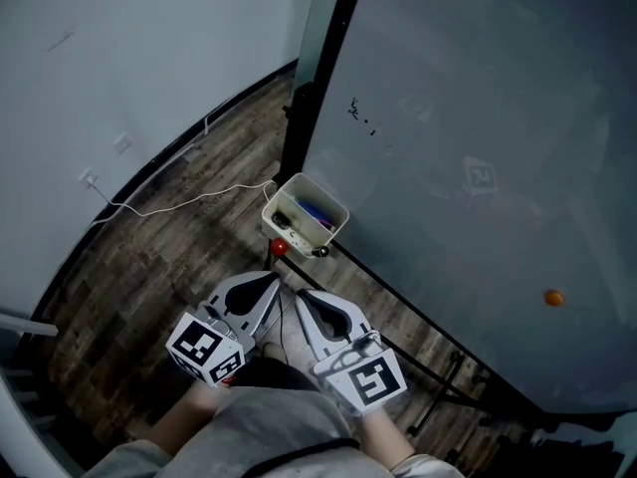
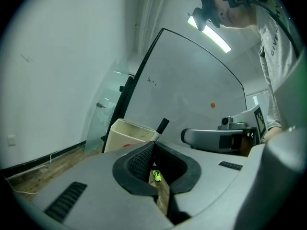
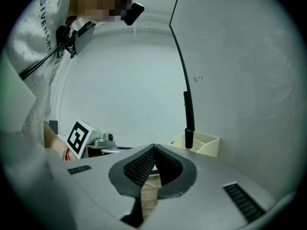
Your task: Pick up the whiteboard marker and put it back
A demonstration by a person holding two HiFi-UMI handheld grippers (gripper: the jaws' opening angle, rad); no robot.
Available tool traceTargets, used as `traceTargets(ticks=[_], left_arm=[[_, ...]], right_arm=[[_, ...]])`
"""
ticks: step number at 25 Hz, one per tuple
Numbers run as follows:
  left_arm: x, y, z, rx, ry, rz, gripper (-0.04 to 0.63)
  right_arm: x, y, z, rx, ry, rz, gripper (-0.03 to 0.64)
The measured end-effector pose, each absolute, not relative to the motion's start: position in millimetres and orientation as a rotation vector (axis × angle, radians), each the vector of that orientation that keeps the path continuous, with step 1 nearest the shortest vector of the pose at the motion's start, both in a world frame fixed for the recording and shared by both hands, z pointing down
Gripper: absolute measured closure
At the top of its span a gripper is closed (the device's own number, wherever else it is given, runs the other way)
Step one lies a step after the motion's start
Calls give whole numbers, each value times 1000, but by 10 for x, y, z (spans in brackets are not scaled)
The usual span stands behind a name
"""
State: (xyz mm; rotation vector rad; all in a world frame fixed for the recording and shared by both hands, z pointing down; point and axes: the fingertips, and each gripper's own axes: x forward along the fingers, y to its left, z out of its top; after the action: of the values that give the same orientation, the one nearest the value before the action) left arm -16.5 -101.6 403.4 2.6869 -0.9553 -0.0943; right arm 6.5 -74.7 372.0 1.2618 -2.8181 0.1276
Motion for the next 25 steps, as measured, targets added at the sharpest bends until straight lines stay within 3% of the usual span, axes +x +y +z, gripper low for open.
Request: traceTargets(ticks=[25], left_arm=[[-346,-658,4099,2687,-921,-120,580]], right_arm=[[-109,-385,3746,1264,-2812,122,598]])
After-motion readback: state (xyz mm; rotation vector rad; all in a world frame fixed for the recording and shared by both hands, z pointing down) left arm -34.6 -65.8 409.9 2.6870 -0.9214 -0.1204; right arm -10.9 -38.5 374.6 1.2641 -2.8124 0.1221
